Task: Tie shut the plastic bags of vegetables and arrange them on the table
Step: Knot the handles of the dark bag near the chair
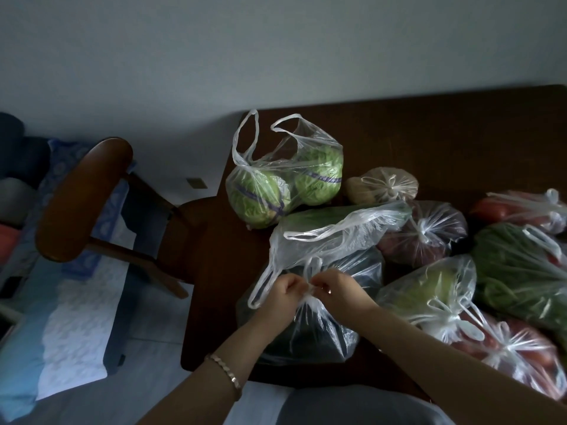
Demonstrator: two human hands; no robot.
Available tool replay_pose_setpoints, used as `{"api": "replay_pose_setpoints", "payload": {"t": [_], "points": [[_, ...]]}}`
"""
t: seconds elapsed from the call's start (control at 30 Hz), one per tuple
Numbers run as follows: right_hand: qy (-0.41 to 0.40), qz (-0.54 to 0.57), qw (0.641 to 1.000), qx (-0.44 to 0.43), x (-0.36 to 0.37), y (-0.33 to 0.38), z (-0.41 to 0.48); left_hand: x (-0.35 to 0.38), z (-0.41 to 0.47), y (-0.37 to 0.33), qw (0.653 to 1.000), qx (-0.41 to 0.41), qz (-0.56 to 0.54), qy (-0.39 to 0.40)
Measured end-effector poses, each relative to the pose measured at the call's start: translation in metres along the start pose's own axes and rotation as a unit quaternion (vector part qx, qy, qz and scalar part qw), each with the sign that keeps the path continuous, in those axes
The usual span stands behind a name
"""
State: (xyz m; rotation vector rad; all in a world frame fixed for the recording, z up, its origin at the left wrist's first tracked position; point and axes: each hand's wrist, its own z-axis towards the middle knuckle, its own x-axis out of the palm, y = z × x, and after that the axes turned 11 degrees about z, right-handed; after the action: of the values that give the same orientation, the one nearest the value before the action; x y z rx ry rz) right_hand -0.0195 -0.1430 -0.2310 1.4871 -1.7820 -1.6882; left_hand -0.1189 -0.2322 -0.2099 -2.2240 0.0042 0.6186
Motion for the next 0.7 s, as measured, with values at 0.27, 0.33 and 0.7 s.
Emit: {"api": "replay_pose_setpoints", "payload": {"t": [0.27, 0.33, 0.7], "points": [[0.152, -0.041, 0.983, 0.089, -0.012, 0.002, 0.007, 0.007, -0.003, -0.002, 0.999, 0.03, 0.024, -0.022], [0.167, -0.036, 0.983, 0.062, -0.016, 0.004, 0.004, 0.008, -0.002, -0.003, 0.998, 0.034, 0.036, -0.026], [-0.109, 0.031, 0.99, -0.087, 0.011, -0.026, -0.015, -0.004, 0.009, -0.011, 0.995, -0.068, 0.068, 0.037]]}}
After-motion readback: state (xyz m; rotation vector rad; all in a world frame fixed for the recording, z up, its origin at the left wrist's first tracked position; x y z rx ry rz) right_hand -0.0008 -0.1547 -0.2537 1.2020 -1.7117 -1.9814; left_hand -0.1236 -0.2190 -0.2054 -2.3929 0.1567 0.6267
